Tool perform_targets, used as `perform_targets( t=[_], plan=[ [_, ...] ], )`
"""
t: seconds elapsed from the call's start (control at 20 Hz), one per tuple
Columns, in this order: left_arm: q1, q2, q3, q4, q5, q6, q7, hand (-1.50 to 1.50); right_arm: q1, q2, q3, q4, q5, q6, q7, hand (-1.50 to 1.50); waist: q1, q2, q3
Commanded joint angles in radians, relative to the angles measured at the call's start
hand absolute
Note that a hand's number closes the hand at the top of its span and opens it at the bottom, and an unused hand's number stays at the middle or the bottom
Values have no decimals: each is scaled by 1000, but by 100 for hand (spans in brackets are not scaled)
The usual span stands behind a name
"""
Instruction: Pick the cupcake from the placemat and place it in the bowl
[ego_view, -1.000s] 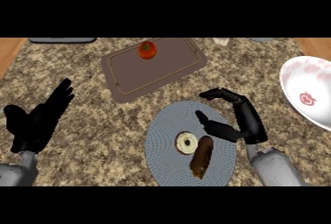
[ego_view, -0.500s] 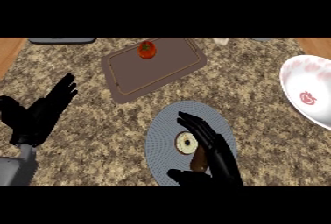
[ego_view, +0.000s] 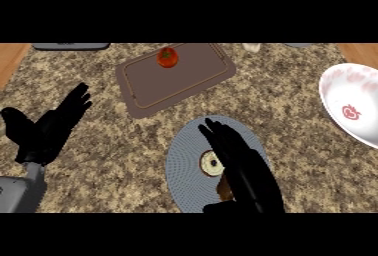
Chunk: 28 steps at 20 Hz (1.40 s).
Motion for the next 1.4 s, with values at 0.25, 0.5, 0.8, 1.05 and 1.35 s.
perform_targets(
  t=[0.25, 0.5, 0.8, 1.05, 1.35],
  plan=[
    [-55, 16, 63, 96, 26, -71, -20, 0, -289, 194, 1, -36, -41, 496, 472, -150, 11, 7, 2],
    [-41, -15, 28, 29, -16, -34, 26, 0, -332, 204, 39, -21, -114, 579, 666, -150, 12, 3, 3],
    [-26, -31, 44, 43, -16, -61, -19, 0, -392, 205, 26, 60, -164, 602, 732, -150, 12, 4, 3],
    [-12, -49, 35, 47, -48, -53, -9, 0, -371, 205, 59, 165, -140, 527, 677, -150, 18, 6, 3],
    [-65, -38, 77, 88, -37, -77, 4, 0, -385, 197, -1, 190, -140, 606, 672, -150, 8, 7, 3]
  ],
)
